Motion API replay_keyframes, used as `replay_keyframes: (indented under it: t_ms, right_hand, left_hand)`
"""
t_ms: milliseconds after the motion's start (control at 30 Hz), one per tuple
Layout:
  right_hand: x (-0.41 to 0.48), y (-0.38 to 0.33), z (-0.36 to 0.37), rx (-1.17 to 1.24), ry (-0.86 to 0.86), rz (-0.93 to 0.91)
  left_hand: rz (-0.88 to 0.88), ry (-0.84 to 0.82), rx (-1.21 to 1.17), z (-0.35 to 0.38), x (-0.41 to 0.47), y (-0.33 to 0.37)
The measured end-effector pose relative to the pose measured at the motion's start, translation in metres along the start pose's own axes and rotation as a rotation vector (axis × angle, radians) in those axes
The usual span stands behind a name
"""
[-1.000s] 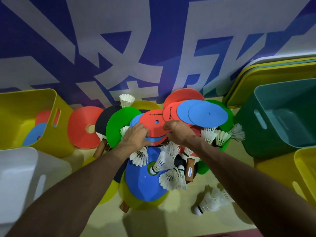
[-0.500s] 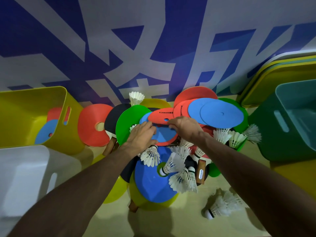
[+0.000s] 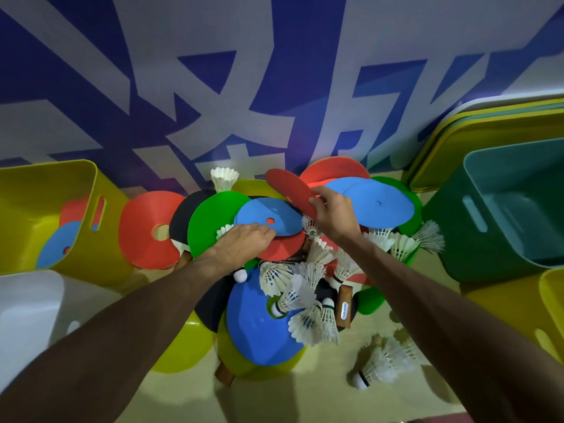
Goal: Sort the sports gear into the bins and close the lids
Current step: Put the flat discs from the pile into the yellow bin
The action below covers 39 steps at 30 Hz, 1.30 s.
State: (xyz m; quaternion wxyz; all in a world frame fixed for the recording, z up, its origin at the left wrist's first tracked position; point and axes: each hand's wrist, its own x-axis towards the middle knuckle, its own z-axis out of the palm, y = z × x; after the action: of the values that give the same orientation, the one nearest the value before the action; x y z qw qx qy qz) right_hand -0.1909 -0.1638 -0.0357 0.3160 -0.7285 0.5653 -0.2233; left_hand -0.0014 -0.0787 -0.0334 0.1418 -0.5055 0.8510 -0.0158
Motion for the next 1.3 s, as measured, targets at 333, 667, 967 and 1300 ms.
replay_keyframes:
  t_ms: [333, 667, 967, 1300]
  right_hand:
    - [-0.004, -0.044, -0.013, 0.062, 0.104, -0.011]
    - [-0.001, -0.142, -0.020, 0.179, 0.151, -0.120]
    - [0.001, -0.262, 0.030, 0.408, 0.104, -0.183]
    - [-0.027, -0.358, 0.141, 0.606, -0.083, -0.118]
  left_hand:
    - [-0.285, 0.417, -0.462, -0.035, -0.021, -0.040]
    - [-0.422, 0.484, -0.589, -0.098, -0.085, -0.108]
    - [-0.695, 0.641, -0.617, -0.133, -0.199, -0.197]
    - [-1.117, 0.771, -0.576, -0.086, -0.331, -0.246]
